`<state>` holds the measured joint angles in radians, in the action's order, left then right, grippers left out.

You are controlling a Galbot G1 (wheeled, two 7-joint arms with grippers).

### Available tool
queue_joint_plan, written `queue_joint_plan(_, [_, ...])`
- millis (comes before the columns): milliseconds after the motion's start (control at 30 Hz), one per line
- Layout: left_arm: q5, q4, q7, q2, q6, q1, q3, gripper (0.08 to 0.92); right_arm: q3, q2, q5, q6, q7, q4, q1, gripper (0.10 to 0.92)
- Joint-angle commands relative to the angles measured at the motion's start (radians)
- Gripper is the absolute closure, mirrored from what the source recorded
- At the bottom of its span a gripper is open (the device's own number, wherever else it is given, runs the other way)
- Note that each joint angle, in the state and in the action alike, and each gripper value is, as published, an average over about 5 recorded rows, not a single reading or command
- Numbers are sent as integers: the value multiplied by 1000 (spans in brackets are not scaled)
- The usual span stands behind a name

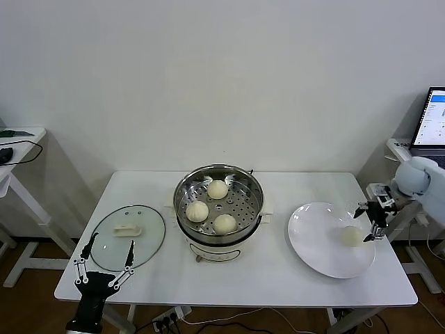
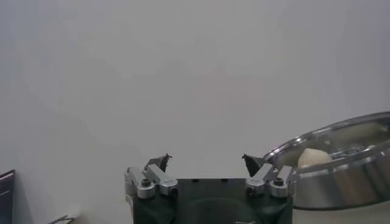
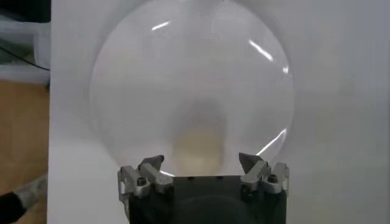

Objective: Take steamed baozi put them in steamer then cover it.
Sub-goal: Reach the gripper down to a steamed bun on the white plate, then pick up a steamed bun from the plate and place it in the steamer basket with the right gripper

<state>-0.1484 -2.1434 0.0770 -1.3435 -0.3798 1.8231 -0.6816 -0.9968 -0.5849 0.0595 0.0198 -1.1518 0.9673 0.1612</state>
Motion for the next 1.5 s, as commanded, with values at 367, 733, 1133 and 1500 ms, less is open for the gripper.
queue_joint_plan(367, [4,4,-1,-5,-1,-2,-14,177,106,-107,-54,0,46,-159,-121,203])
queue_joint_plan(733, [7,6,-1,-6,-3,-1,-18,177,109,-135,-73,7,49,-184,-126,205])
queue_joint_plan(1133, [7,3,-1,-7,-4,0,-20,177,97,-120,-77,6,32,-146,-99,344])
queue_joint_plan(1500, [6,0,-1,2,-2,0,-14,177,-30,-141,71,-9,-153,20,221,352])
